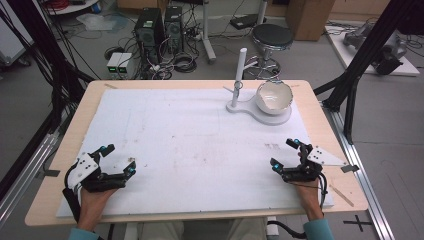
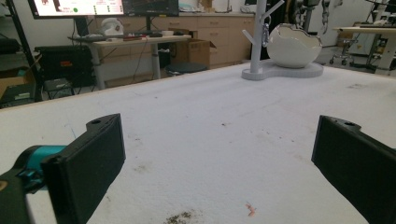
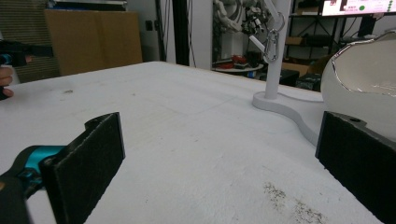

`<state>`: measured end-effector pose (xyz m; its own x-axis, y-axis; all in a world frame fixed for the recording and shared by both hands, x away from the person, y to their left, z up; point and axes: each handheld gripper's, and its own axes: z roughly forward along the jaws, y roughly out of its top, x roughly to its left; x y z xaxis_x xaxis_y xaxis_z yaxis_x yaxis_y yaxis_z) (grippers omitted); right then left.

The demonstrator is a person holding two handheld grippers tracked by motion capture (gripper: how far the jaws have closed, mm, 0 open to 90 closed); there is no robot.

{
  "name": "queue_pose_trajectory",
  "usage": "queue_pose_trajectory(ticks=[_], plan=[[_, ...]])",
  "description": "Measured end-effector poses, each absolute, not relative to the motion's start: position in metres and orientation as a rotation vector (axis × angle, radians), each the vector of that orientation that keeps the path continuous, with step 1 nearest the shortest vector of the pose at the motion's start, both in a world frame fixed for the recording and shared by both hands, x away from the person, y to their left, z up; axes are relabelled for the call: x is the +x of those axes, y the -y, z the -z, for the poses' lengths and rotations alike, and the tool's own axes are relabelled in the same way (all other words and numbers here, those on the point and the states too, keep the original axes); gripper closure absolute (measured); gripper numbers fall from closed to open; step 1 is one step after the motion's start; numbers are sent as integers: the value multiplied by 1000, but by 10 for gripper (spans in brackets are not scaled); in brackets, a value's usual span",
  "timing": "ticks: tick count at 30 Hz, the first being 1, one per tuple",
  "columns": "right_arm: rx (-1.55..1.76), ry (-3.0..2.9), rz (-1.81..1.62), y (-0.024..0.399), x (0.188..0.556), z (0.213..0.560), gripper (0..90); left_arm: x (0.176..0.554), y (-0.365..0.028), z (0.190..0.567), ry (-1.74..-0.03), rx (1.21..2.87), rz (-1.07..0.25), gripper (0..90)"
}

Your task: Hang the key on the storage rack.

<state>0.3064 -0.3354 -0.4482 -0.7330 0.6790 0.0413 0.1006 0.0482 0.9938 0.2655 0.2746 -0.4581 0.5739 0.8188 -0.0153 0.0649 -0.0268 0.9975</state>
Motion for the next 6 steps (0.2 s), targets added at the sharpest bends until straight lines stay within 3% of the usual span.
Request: queue_pose_trajectory(ticks=[6], plan=[[777, -1890, -1717, 334, 306, 448, 5, 265, -275, 458, -794, 1485, -715, 32]])
